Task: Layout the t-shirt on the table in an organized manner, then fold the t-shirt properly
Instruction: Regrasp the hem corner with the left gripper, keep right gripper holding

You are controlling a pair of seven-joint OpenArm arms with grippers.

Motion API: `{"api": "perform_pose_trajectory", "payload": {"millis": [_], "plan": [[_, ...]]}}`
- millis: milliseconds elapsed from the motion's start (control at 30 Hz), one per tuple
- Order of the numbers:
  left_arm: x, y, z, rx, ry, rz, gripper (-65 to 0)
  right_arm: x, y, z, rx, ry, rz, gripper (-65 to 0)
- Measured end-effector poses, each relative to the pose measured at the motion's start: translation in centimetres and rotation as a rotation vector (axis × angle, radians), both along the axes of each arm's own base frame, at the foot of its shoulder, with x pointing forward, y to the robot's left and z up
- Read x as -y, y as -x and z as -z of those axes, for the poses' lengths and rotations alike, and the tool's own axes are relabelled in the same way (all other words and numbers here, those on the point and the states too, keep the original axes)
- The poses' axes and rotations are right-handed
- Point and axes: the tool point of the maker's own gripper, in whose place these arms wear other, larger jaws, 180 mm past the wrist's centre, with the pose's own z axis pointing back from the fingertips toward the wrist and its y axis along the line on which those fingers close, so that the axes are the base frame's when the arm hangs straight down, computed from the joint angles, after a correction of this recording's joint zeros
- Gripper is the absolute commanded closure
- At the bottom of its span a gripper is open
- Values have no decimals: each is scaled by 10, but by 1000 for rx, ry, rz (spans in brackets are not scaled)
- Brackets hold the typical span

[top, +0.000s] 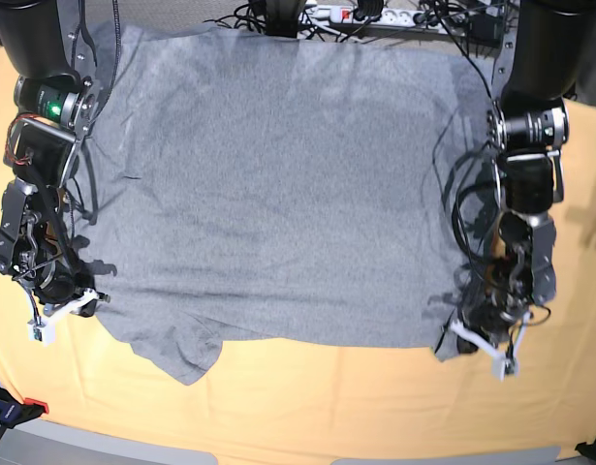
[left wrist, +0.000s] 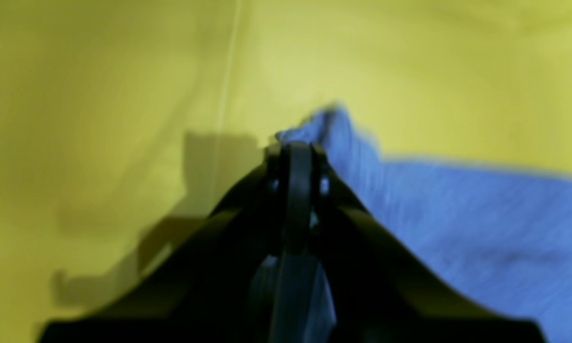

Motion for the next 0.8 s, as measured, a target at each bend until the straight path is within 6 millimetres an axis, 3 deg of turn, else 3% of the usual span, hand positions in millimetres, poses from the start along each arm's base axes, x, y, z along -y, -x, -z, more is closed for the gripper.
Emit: {"api": "perform_pose_trajectory", "payload": {"millis": [100, 233, 267, 333, 400, 467, 533, 633, 733, 800], "plan": [[1, -14, -28, 54, 3, 17, 0, 2, -3, -4, 8, 13, 1, 0], [-1, -20, -42, 78, -4, 13, 0, 5, -11, -15, 19, 46, -3, 0], [-1, -20, -42, 78, -3, 13, 0, 6, -13, -18, 24, 53, -3, -34], [-1, -18, -38, 71, -3, 13, 0, 8, -14, -20, 25, 62, 2, -163], [-1, -13, -28, 52, -4, 12, 0, 17, -12, -17, 11, 63, 63, -125], [-1, -7, -15, 29, -4, 13, 0, 24, -10, -14, -4, 78, 97, 0], [-2, -2, -5, 8, -7, 13, 0, 25, -9, -15, -5, 85, 100, 0], [-2, 0, -3, 5, -7, 13, 0, 13, -12, -17, 10, 80, 19, 0], [-2, -1, -5, 9, -7, 12, 0, 8, -13, -18, 23, 51, 15, -231], [-2, -1, -4, 5, -7, 13, 0, 12, -11, -16, 16, 49, 38, -323]]}}
